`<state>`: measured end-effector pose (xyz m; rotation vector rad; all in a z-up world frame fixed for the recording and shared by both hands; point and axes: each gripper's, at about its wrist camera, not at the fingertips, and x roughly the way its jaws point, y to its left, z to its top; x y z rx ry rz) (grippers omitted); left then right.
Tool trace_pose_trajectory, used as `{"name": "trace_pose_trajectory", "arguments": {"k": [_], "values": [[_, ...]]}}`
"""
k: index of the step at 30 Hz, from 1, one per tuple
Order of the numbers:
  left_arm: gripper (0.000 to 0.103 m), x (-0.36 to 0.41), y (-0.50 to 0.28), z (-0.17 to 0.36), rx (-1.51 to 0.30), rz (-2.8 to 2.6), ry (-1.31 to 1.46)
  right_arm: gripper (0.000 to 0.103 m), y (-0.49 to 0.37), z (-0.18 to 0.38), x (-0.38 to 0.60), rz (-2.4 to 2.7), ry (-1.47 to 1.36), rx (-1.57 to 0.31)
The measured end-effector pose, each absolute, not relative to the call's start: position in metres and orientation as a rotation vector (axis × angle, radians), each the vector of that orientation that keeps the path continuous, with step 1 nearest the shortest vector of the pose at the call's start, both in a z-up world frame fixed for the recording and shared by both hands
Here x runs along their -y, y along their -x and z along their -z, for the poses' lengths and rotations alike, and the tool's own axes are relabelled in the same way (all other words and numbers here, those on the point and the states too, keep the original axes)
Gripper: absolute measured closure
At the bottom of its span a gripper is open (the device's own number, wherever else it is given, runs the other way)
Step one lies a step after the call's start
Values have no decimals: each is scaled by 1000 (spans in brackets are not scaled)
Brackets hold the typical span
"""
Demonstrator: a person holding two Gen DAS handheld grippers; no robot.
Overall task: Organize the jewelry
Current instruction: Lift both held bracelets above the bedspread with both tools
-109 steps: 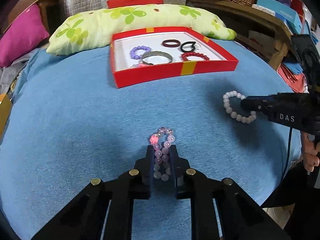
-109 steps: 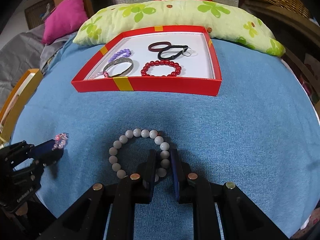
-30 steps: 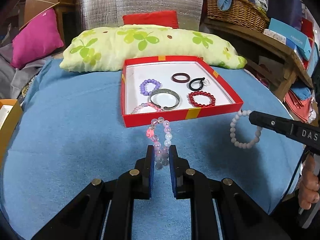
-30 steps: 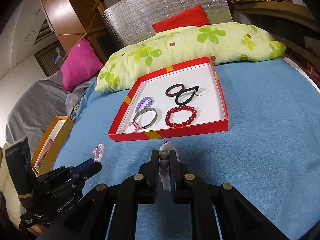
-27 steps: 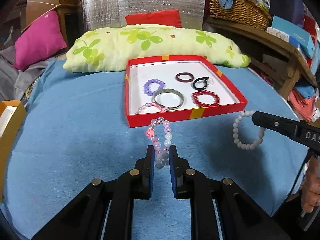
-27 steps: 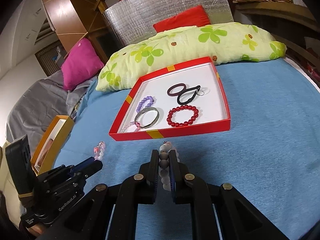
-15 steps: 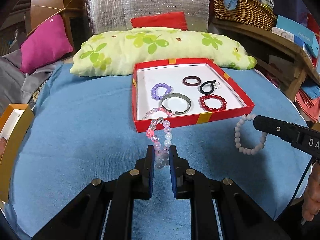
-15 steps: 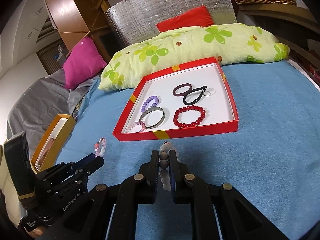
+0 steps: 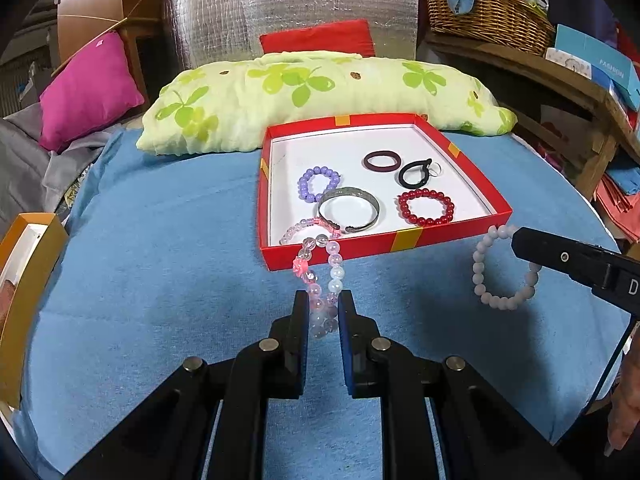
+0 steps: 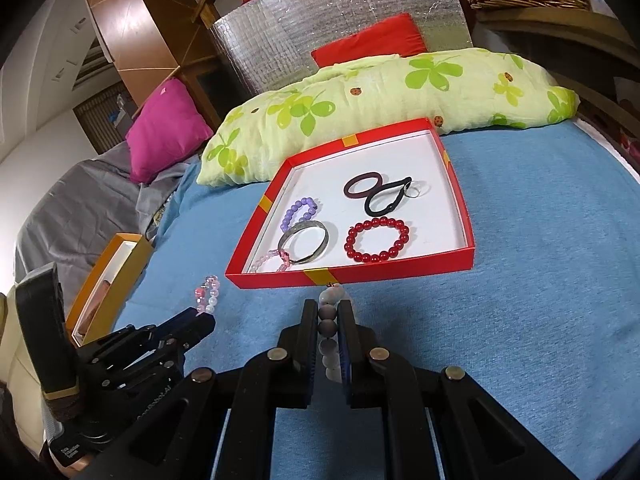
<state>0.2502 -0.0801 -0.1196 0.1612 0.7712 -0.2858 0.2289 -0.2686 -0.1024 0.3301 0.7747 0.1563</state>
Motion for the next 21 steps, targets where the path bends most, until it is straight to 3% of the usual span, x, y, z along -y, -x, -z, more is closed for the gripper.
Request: {"name": "trace_pose_trajectory", "arguments": {"k": [21], "values": [[88,88,-249,120,-782,289,-161,92,-228,101,266,-168,-349,-779]]}}
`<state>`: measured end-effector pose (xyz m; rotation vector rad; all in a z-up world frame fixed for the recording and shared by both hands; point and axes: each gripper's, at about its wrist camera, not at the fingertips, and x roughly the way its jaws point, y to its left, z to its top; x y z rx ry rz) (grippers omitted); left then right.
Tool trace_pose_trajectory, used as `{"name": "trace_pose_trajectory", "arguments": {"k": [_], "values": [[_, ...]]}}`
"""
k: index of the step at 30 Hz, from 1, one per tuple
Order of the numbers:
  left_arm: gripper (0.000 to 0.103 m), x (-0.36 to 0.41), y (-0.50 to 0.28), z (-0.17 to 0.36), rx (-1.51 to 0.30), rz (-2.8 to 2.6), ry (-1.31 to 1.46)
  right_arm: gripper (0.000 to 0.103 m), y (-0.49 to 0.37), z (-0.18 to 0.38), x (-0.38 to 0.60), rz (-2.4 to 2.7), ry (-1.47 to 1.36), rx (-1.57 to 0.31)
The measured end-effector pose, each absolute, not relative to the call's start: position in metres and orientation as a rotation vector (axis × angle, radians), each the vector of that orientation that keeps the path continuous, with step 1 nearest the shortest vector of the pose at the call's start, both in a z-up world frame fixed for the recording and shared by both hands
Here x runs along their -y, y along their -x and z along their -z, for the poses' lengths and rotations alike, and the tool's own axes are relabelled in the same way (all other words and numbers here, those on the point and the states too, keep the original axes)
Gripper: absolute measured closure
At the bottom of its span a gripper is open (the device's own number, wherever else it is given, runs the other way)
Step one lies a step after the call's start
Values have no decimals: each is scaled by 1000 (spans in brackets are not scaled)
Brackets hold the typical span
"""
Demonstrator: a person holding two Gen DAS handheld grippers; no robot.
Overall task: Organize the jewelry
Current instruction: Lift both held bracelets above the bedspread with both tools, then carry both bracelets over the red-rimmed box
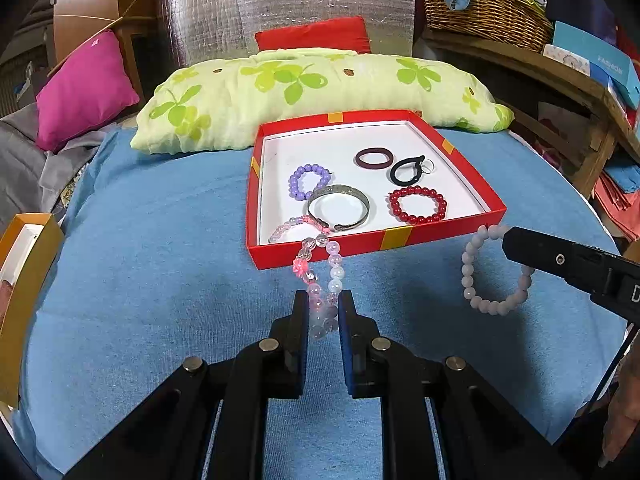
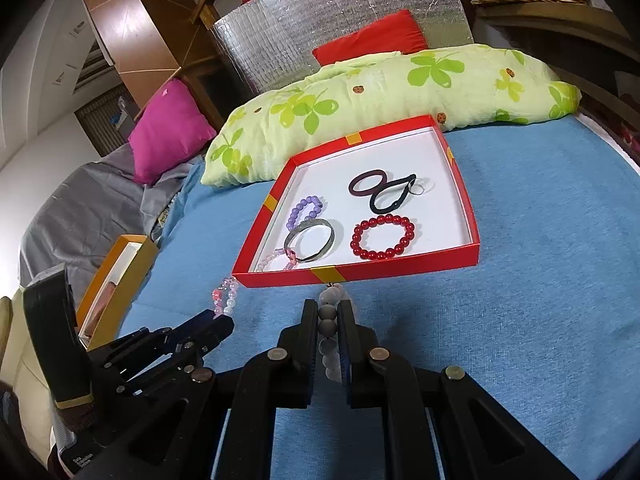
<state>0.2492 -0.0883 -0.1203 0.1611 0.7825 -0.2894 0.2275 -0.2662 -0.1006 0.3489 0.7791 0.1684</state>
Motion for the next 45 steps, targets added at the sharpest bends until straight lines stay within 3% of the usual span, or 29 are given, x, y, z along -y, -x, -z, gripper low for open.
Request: {"name": "trace_pose_trajectory", "arguments": {"k": [35,45], "values": [[88,74,-245,109,-755,256,-138,92,-228,96,270,-157,-370,-761],[88,66,-244,98,-728,210,-158,92,-220,71,280,-122,-364,-687]]}}
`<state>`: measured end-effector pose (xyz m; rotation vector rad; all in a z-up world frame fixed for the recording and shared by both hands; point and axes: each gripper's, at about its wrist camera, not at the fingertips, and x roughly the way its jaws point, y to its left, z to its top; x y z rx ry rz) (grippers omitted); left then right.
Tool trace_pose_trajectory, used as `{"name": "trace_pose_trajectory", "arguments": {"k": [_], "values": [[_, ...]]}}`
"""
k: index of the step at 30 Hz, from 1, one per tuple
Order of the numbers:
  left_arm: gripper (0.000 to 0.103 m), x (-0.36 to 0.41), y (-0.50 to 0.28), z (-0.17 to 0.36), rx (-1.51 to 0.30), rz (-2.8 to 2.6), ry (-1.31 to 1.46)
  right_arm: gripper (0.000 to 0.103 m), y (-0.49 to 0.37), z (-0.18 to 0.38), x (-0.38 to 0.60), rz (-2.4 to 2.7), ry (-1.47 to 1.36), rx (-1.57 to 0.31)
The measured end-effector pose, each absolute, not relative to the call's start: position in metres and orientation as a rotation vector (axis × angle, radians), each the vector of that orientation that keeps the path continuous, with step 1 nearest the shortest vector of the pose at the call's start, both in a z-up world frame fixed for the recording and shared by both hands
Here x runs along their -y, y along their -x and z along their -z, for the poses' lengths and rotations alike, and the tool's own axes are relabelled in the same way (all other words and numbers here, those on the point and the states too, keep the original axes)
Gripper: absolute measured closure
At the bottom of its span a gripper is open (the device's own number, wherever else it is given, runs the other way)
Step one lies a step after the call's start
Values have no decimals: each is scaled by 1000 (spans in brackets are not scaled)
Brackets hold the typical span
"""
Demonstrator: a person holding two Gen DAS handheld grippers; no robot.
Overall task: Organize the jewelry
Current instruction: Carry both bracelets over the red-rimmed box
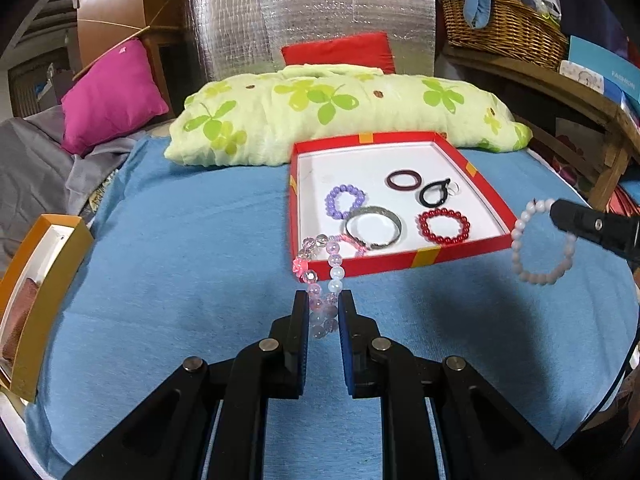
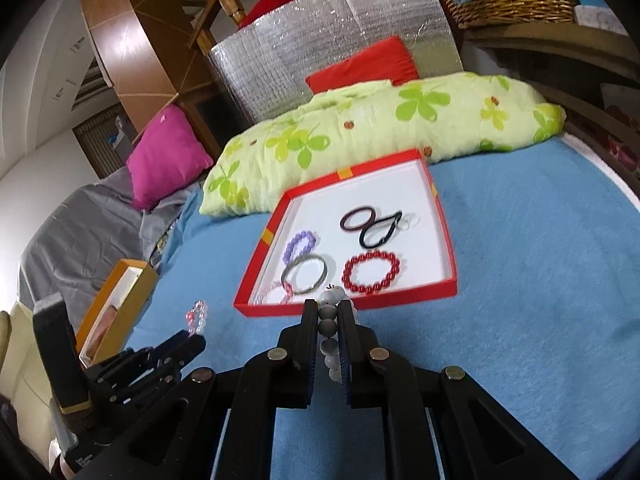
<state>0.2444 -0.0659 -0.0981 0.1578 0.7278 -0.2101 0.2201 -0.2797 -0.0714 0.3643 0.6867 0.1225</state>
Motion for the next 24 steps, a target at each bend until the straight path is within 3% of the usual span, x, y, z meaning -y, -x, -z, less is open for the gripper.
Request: {"name": "trace_pose_trajectory", "arguments": {"k": [24], "values": [[88,94,-331,45,-631,204,-179,92,-335,13,296,-115,-416,-573]]}}
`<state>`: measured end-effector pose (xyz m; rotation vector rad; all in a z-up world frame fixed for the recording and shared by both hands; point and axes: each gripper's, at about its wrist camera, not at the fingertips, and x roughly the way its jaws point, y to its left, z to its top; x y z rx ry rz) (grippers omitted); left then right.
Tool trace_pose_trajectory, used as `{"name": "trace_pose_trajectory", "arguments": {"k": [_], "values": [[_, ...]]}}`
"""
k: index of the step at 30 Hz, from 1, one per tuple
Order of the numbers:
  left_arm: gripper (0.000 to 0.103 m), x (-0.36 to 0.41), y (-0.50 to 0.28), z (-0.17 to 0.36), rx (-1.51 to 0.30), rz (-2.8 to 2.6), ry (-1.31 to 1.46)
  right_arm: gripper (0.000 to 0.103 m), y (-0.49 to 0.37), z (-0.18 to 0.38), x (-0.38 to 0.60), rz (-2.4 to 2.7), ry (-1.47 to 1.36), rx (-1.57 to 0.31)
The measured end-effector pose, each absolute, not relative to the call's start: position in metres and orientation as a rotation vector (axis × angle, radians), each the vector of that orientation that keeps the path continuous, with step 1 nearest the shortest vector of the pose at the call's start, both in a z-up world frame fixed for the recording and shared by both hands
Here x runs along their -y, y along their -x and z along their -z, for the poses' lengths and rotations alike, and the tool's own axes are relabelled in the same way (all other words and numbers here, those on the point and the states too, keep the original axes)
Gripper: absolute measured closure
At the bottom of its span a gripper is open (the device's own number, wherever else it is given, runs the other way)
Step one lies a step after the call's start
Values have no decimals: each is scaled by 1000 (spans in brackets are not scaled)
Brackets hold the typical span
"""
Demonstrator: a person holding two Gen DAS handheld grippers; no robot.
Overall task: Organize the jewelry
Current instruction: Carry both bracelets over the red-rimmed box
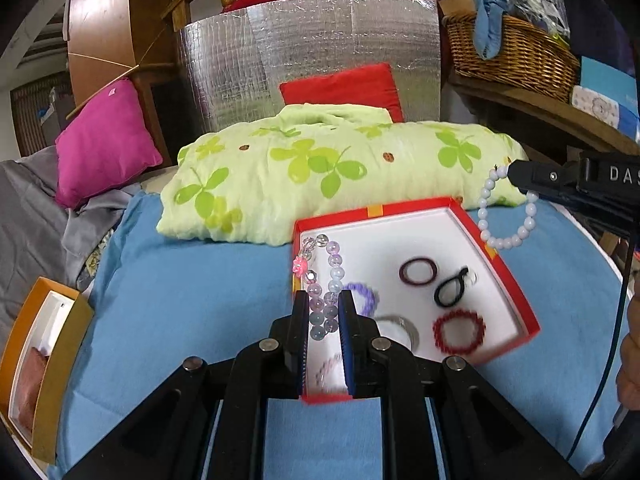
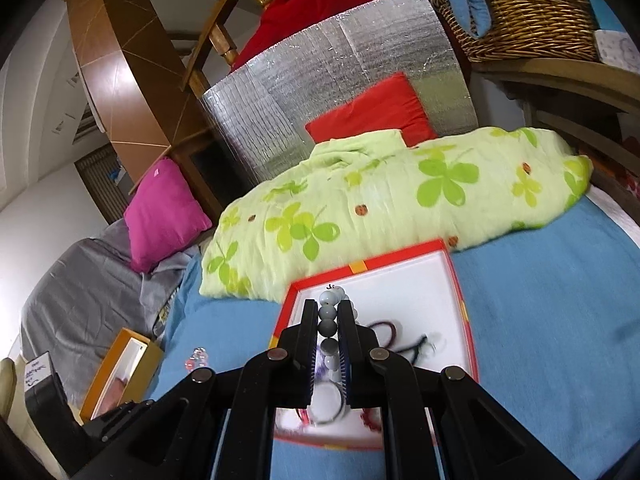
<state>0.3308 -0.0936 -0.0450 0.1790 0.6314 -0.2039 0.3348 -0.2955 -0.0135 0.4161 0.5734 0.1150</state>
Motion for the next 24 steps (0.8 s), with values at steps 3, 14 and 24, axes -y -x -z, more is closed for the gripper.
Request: {"name": "trace_pose_trajectory", "arguments": {"k": [3,14,24], "values": [[88,99,-346,44,-626,205,-172,92,-350,13,296,-116,-415,-574],[88,99,-405,48,-659,236,-108,92,-386,12,302,-109,-444,-567],[88,114,-436,78,-741,299,-97,92,-414,47,312,-58,-474,-627]]}}
